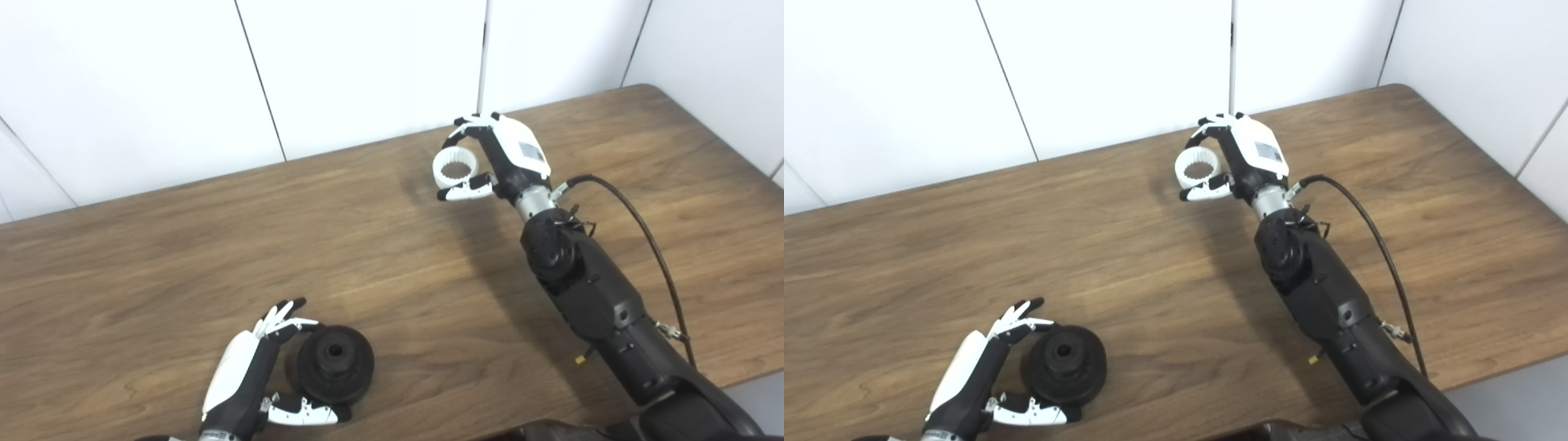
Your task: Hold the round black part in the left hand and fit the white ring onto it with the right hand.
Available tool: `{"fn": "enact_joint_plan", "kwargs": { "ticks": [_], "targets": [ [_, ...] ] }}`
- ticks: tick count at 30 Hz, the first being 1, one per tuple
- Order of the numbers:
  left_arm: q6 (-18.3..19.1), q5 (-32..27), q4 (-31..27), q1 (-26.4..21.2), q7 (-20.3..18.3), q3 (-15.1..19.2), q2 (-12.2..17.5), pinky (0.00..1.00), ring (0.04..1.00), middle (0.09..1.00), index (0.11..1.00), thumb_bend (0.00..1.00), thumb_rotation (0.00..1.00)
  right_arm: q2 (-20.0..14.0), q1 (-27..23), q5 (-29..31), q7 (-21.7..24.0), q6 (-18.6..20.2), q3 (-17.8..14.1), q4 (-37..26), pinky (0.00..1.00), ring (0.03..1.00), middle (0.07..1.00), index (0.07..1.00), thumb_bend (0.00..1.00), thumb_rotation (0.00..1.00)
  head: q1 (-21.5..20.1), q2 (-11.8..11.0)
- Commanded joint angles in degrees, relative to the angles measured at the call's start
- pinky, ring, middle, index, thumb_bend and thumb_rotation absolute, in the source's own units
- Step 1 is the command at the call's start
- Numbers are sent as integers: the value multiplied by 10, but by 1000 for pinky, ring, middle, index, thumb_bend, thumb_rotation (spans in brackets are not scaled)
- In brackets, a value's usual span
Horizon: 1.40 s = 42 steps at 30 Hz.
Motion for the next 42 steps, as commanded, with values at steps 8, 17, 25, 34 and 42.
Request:
{"fn": "enact_joint_plan", "kwargs": {
  "ticks": [8, 17, 25, 34, 42],
  "targets": [
    [-2, 7, -11, -17, 1, -1, -6, 1000, 1000, 960, 578, 909, 176, 2, 8, 9, 30, 2, -14, -107, 978, 909, 848, 484, 516, 145, 11, 5],
    [6, 13, -9, -22, 1, -7, -14, 1000, 1000, 958, 581, 912, 178, 22, 48, 33, 64, 4, -19, -209, 791, 876, 833, 483, 519, 145, 67, 9],
    [15, 46, 0, -30, 9, -28, -39, 1000, 1000, 956, 581, 909, 232, 21, 88, 79, 99, -16, -21, -277, 785, 881, 822, 483, 519, 142, 147, 23],
    [17, 83, 22, -43, 19, -39, -57, 1000, 1000, 955, 580, 916, 277, 28, 127, 119, 153, 1, -14, -353, 812, 872, 815, 483, 520, 140, 189, 38],
    [13, 89, 33, -46, 25, -41, -61, 1000, 1000, 954, 581, 921, 265, 37, 157, 131, 194, 9, 2, -394, 781, 865, 816, 484, 519, 143, 188, 40]
  ]
}}
